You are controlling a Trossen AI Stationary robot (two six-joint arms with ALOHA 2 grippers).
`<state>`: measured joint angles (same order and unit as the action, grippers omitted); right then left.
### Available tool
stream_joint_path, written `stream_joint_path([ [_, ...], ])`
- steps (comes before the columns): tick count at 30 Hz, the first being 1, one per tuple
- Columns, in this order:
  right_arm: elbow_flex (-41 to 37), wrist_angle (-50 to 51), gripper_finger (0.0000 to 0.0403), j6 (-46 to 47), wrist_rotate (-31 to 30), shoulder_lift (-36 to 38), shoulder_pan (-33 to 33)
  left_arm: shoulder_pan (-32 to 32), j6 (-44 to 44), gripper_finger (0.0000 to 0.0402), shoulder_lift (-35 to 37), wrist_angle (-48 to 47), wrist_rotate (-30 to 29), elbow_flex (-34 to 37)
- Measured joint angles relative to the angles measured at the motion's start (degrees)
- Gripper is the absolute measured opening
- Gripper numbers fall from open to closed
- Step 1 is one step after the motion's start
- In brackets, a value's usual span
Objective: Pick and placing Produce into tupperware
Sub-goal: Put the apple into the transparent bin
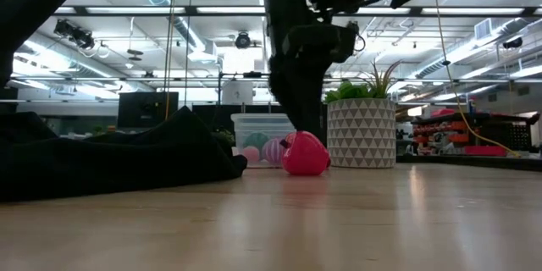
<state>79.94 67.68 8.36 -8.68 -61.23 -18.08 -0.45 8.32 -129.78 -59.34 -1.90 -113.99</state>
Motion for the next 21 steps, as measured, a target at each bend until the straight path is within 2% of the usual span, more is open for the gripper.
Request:
stream_joint_path([
  [6, 0.0, 0.0, 0.0016, 0.0, 0.14, -0.02, 0.01, 0.24, -0.15, 0.0383, -1.54, 1.28, -0.35, -0.1],
  [21, 0.0, 0.0, 0.0016, 0.0, 0.08, 0.0, 0.01, 0.28, -0.46, 0.0382, -3.81, 1.52, 3.14, 0.0],
])
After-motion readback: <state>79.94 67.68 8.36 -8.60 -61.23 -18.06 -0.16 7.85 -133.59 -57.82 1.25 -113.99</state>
